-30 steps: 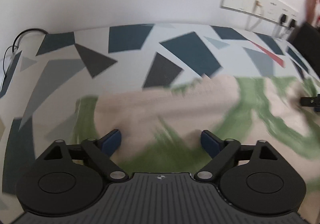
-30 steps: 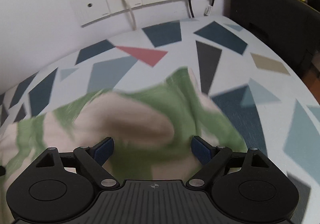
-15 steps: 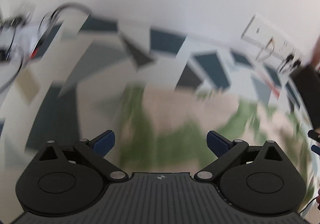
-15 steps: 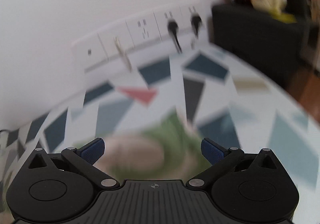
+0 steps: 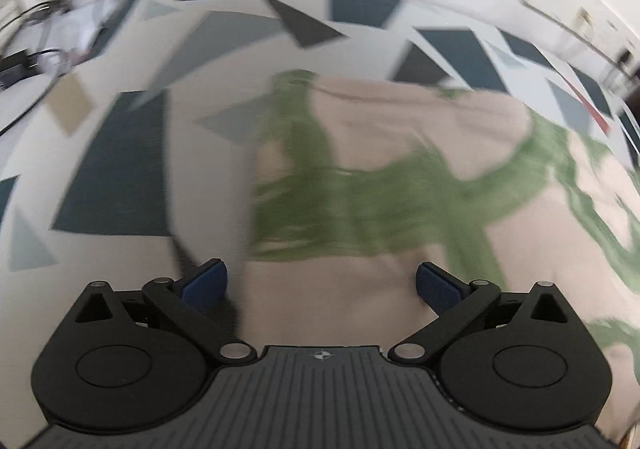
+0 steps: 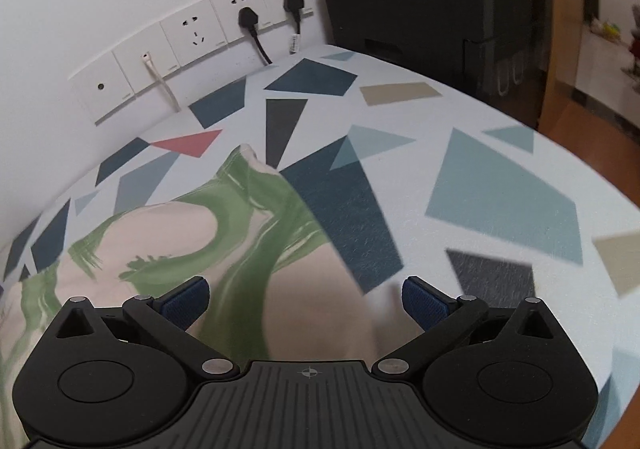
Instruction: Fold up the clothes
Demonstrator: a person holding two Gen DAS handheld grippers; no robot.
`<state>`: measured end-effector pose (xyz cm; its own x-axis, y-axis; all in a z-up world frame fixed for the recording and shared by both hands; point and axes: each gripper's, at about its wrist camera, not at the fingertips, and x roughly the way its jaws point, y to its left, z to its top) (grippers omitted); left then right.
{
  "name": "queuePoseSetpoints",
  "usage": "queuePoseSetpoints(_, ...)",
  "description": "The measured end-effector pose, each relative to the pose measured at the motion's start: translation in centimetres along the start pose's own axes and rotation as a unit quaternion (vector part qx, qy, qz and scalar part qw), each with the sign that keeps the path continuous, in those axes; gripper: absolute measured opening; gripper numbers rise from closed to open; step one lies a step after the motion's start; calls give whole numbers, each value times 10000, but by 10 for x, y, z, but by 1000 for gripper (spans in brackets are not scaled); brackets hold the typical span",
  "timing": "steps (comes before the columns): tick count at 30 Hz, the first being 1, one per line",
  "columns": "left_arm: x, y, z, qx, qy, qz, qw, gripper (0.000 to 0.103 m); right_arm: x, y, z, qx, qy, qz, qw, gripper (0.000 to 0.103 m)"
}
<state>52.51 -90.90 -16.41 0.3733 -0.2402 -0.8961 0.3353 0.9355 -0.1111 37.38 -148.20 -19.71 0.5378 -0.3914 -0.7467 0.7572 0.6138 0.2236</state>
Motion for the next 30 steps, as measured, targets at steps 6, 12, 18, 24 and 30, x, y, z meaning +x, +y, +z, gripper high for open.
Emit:
queuePoseSetpoints(6,6,-24,-7,595,14,141,9981,103,18,7,2,-476,266,204,9983,102)
queuePoseSetpoints(12,5,-22,-14,636,-201,113,9977,103,26,17,3,-777,231,161,9966,102)
queuePoseSetpoints(18,5,-23,-13,561,-194,152,9981,103,27,15,5,-786,211,211,9965,102)
queuePoseSetpoints(24,5,-23,-12,586,-176,139,9980,103,27,17,2,-924,144,196,9954,102)
queuePoseSetpoints(30,6,-25,-11,537,-113,182,9983,103,27,19,-3,-1039,40,145,9945,102)
